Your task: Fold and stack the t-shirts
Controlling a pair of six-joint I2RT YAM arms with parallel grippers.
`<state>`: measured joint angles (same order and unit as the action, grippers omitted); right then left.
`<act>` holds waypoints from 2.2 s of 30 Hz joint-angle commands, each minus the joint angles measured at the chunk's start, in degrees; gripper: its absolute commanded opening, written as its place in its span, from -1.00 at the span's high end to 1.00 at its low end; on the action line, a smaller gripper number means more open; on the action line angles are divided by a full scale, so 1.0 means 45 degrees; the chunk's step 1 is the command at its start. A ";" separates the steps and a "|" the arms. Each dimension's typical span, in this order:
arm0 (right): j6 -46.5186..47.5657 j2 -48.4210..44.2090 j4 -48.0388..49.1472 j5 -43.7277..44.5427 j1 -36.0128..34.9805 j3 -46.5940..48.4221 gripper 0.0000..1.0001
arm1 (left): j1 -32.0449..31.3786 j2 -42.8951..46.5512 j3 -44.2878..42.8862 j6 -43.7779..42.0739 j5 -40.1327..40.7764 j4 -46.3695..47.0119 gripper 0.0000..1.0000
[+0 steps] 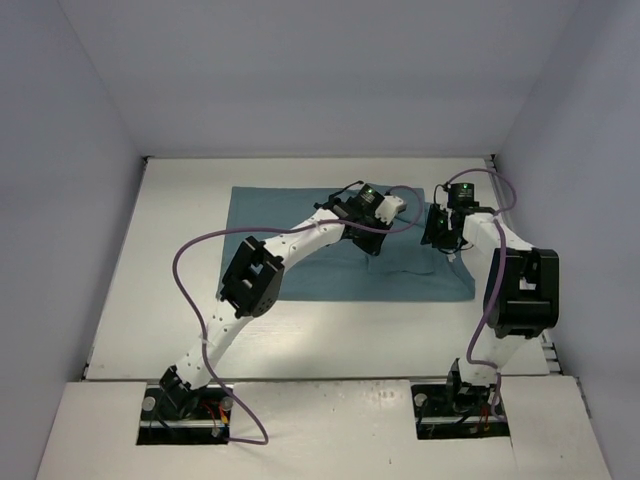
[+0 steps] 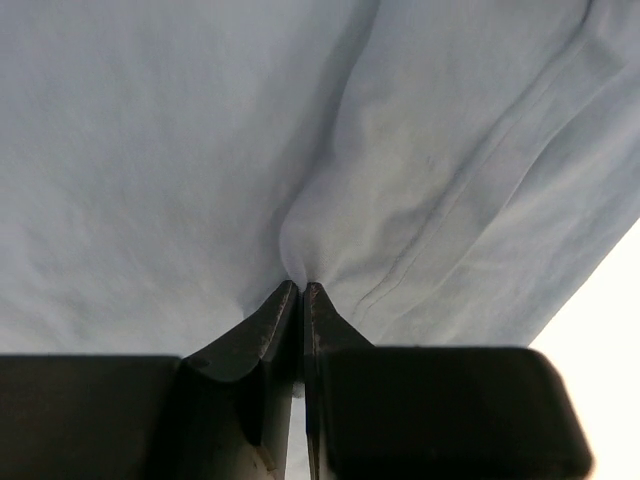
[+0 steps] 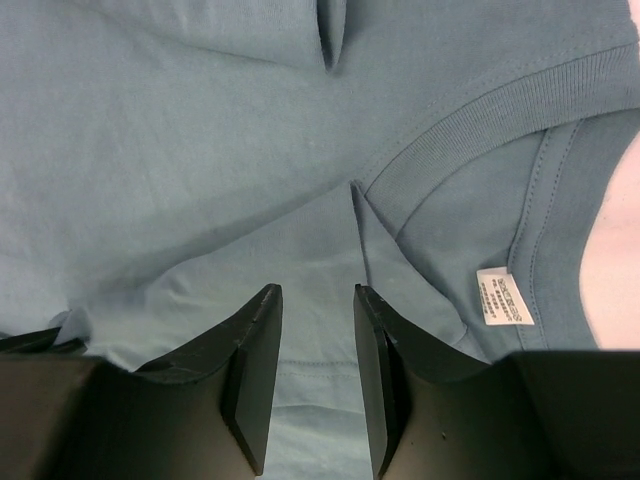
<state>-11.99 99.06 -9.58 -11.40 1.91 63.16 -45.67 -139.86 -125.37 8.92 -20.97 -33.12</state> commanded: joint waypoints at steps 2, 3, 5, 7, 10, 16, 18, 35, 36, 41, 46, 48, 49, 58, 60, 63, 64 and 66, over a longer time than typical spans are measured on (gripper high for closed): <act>0.0039 0.0048 0.0545 0.0135 0.0063 0.0547 0.40 | 0.0243 -0.0061 -0.1437 -0.0900 -0.0012 0.0317 0.94; 0.0073 0.0082 0.0611 0.0149 0.0063 0.0590 0.41 | 0.0292 -0.0161 -0.1546 -0.0925 -0.0019 0.0318 0.93; 0.0160 0.0169 0.0702 0.0168 0.0063 0.0670 0.42 | 0.0324 -0.0303 -0.1742 -0.0983 -0.0008 0.0347 0.93; 0.0164 0.0299 0.0733 0.0295 0.0063 0.0827 0.43 | 0.0363 -0.0461 -0.1818 -0.1025 0.0040 0.0329 0.93; 0.0207 0.0529 0.0790 0.0274 0.0063 0.1032 0.44 | 0.0371 -0.0603 -0.1851 -0.1068 0.0141 0.0321 0.93; 0.0595 0.1176 0.0843 0.0066 0.0083 0.1408 0.40 | 0.0500 -0.0714 -0.1669 -0.0866 0.0221 0.0329 0.93; 0.0749 0.1373 0.0860 0.0033 0.0083 0.1502 0.40 | 0.0505 -0.0682 -0.1642 -0.0840 0.0188 0.0334 0.93; 0.1093 0.1703 0.0929 0.0115 0.0161 0.1787 1.00 | 0.0638 -0.0149 -0.1271 -0.0938 0.0100 0.0496 0.92; 0.1135 0.1572 0.0943 0.0289 0.0161 0.1858 1.00 | 0.0661 -0.0126 -0.1262 -0.0976 0.0109 0.0533 0.92; 0.1222 0.0902 0.0939 0.1203 0.0192 0.2187 1.00 | 0.0726 0.0132 -0.1061 -0.1078 0.0120 0.0848 0.92; 0.1248 0.0740 0.0939 0.1575 0.0444 0.2293 1.00 | 0.0793 0.0582 -0.0343 -0.1123 0.0187 0.1656 0.91; 0.1241 0.0887 0.0939 0.1534 0.0512 0.2313 1.00 | 0.0793 0.0670 -0.0149 -0.1103 0.0207 0.1896 0.91; 0.1260 0.0965 0.0940 0.1517 0.0512 0.2315 1.00 | 0.0793 0.0670 -0.0148 -0.1103 0.0214 0.1939 0.90; 0.1232 0.1911 0.1017 0.1790 0.0551 0.2963 0.80 | 0.0858 0.0761 -0.0102 -0.1338 0.1006 0.2484 0.41; 0.1219 0.1737 0.1017 0.1805 0.0536 0.3169 0.64 | 0.0916 0.1062 -0.0060 -0.1491 0.1559 0.2566 0.18; 0.1195 0.1240 0.0996 0.1825 0.0513 0.3432 0.38 | 0.1049 0.1619 0.0117 -0.1506 0.2206 0.2704 -0.05; 0.1159 0.1010 0.0984 0.1789 0.0513 0.3480 0.30 | 0.1074 0.1886 0.0371 -0.1446 0.2738 0.2801 -0.14; 0.1066 0.0369 0.0984 0.1572 0.0507 0.3455 0.26 | 0.1086 0.2710 0.0810 -0.1323 0.3341 0.3092 -0.23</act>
<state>-7.01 107.88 -6.60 -4.86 3.84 75.90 -41.93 -140.02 -122.83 3.25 -13.00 -23.99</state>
